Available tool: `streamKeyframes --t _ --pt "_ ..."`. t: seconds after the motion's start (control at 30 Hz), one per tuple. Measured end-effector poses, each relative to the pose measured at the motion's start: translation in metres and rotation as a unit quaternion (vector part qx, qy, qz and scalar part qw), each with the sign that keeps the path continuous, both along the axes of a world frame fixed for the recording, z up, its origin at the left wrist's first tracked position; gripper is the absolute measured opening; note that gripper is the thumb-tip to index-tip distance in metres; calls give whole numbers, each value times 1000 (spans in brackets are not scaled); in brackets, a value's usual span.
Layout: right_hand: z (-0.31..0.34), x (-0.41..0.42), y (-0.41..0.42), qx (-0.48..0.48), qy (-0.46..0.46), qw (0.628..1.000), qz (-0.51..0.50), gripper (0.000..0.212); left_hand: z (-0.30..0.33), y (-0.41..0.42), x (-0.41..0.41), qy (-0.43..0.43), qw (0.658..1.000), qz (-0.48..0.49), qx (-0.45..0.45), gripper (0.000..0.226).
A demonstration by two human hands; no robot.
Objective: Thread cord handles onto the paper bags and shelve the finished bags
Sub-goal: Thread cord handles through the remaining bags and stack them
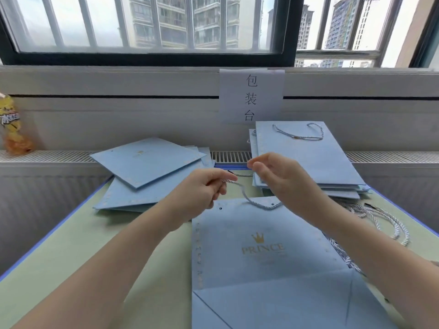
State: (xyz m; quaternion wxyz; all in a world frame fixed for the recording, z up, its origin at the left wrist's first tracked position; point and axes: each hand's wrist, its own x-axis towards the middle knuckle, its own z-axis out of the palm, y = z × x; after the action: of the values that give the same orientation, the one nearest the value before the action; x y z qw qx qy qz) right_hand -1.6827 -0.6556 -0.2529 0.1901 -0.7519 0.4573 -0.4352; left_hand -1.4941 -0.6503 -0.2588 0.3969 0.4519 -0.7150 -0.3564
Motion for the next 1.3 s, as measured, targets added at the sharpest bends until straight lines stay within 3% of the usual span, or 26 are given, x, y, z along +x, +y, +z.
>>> streamKeyframes --t 0.1,0.2,0.27,0.4,0.5,0.57,0.63,0.73,0.83,1.0,1.3 --pt "-9 12 6 21 65 994 85 9 -4 7 -12 -34 997 -69 -10 25" --pt "-13 12 7 -18 158 985 63 13 -8 5 -12 -112 992 -27 -58 20" --pt "-12 8 4 -34 146 988 49 14 -10 1 -7 -144 987 2 -72 20" --pt "-8 1 1 -21 82 996 26 17 -9 -6 2 -117 990 32 -66 11" --pt "-10 1 -1 21 96 995 18 16 -11 -9 6 -143 984 62 -91 3" --pt "-15 2 -1 37 174 984 12 16 -15 -9 7 -211 966 82 -121 12" --pt "-18 3 -1 25 252 967 3 13 -20 -9 6 -353 921 78 -148 28" --pt "-19 1 0 34 284 958 -7 12 -24 -10 3 -459 875 57 -144 36" --pt "-19 3 1 51 300 952 -17 17 -24 -12 2 -455 877 57 -144 38" --pt "-18 8 4 97 324 940 -51 27 -23 -10 2 -370 921 46 -114 35" --pt "-27 11 8 65 336 939 -38 16 -1 0 9 -501 863 60 -26 46"
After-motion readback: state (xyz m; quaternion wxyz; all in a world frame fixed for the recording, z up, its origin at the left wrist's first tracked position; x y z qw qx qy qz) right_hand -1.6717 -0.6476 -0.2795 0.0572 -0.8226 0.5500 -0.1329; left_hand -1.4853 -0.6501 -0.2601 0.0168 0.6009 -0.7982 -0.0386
